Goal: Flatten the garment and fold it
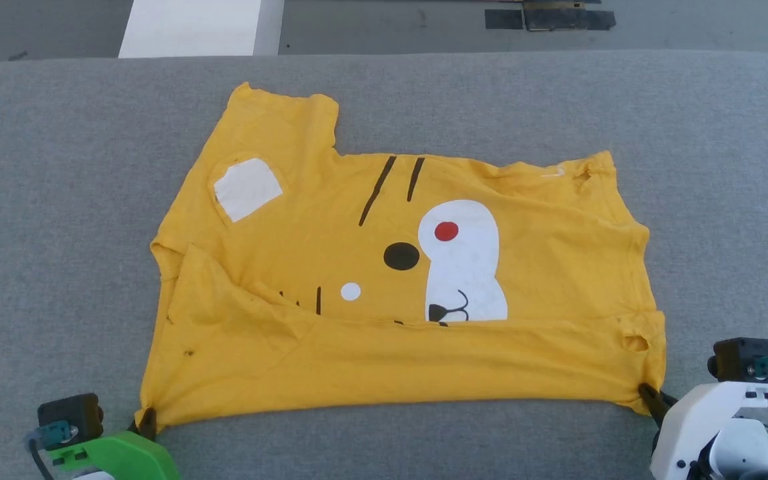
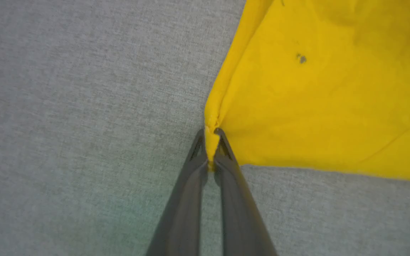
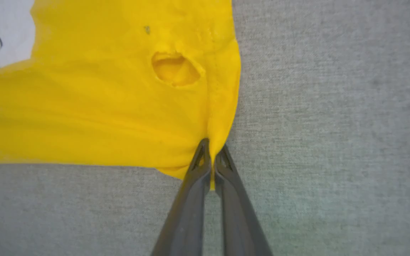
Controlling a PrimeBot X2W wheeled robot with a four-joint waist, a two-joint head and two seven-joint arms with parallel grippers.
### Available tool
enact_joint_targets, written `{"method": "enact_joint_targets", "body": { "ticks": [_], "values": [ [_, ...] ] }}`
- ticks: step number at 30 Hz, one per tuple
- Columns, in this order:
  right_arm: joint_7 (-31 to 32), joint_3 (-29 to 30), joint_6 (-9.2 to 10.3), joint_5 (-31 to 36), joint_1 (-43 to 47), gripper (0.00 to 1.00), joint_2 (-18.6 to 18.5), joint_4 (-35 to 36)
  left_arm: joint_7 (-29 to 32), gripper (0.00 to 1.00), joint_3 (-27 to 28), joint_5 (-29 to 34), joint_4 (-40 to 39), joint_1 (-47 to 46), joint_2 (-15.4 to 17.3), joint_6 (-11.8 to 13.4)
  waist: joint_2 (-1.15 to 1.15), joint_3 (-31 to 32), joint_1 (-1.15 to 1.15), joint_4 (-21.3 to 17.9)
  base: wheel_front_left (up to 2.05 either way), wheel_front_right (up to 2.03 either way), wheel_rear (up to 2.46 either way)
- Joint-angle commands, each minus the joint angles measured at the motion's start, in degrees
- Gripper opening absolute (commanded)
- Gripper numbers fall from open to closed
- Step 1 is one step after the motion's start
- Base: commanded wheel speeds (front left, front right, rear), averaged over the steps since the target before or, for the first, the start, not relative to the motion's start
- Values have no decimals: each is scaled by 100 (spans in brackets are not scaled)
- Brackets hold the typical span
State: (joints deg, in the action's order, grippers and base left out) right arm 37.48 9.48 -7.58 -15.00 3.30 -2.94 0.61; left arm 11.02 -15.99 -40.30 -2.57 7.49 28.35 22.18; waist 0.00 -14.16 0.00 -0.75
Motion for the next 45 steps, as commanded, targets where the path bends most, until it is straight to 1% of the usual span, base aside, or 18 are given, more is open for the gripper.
{"method": "enact_joint_targets", "body": {
  "ticks": [1, 2, 3, 4, 7, 9, 11, 14, 18, 22, 25, 28, 31, 32, 34, 40, 43, 45],
  "values": [
    [-73, -18, 9, -8, -52, 0, 6, -182, -18, 0, -57, -39, 162, -76, -49, -83, 0, 18, 0, 15, 0, 0, 0],
    [-155, -5, 9, -61, -63, 12, 6, -221, -73, 3, -63, -46, 212, -105, -74, -129, 0, 34, 0, 19, 0, 0, 0],
    [-263, -17, 9, -102, -67, 45, 6, -249, -147, 69, -57, -60, 270, -136, -112, -169, 0, 59, 0, 22, 0, 0, 0],
    [-358, -14, 9, -155, -62, 100, 6, -268, -206, 100, -55, -65, 307, -155, -135, -203, 0, 91, 0, 21, 0, 0, 0],
    [-877, -27, 9, -416, -67, 100, 6, -238, -516, 100, -38, 76, 358, -234, -118, -264, 0, 190, 0, 1, 0, 0, 0],
    [-1324, -89, 9, -421, -83, 100, 6, -156, -810, 100, -13, 222, 332, -328, -86, -314, 0, 225, 0, -30, 0, 0, 0],
    [-1803, -179, 9, -392, -111, 100, 6, -45, -1155, 100, 11, 456, 277, -493, -2, -355, 0, 238, 0, -66, 0, 0, 0],
    [-2474, -321, 9, -376, -185, 100, 6, 81, -1563, 100, -31, 896, 212, -846, 234, -458, 0, 192, 0, -134, 0, 0, 0],
    [-3355, -534, 9, -97, -381, 100, 6, 268, -1891, 100, -110, 1293, 217, -1673, 476, -764, 0, -56, 0, -234, 0, 0, 0],
    [-4033, -758, 9, 269, -668, 100, 6, 411, -1833, 100, -258, 1487, 441, -2662, 599, -1146, 0, -415, 0, -407, 0, 0, 0],
    [-4332, -876, 9, 460, -887, 100, 6, 460, -1501, 100, -337, 1458, 729, -3455, 687, -1486, 0, -751, 0, -592, 0, 0, 0],
    [-4501, -927, 9, 626, -1100, 100, 2, 524, -975, 100, -427, 1397, 1034, -4256, 783, -1822, 0, -1135, 0, -736, 0, 0, 0],
    [-4566, -961, 9, 739, -1305, 100, 3, 566, -275, 100, -483, 1263, 1438, -5110, 855, -2122, 0, -1514, 0, -907, 0, 0, 0],
    [-4587, -1014, 9, 774, -1446, 100, 4, 633, 492, 100, -495, 1130, 1821, -5826, 935, -2266, 0, -1802, 0, -1096, 0, 0, 0],
    [-4602, -1056, 9, 714, -1511, 100, 4, 657, 1026, 100, -533, 1071, 2013, -6150, 1015, -2317, 0, -1940, 0, -1217, 0, 0, 0],
    [-4625, -1159, 9, 520, -1613, 100, 5, 660, 2268, 100, -378, 727, 2288, -6704, 1195, -2169, 0, -2251, 0, -1533, 0, 0, 0],
    [-4654, -1173, 9, 428, -1611, 100, 5, 636, 2737, 100, -242, 511, 2317, -6783, 1237, -1983, 0, -2351, 0, -1643, 0, 0, 0],
    [-4684, -1199, 9, 370, -1603, 100, 5, 622, 3067, 100, -160, 393, 2306, -6793, 1269, -1798, 0, -2407, 0, -1698, 0, 0, 0]
  ]
}}
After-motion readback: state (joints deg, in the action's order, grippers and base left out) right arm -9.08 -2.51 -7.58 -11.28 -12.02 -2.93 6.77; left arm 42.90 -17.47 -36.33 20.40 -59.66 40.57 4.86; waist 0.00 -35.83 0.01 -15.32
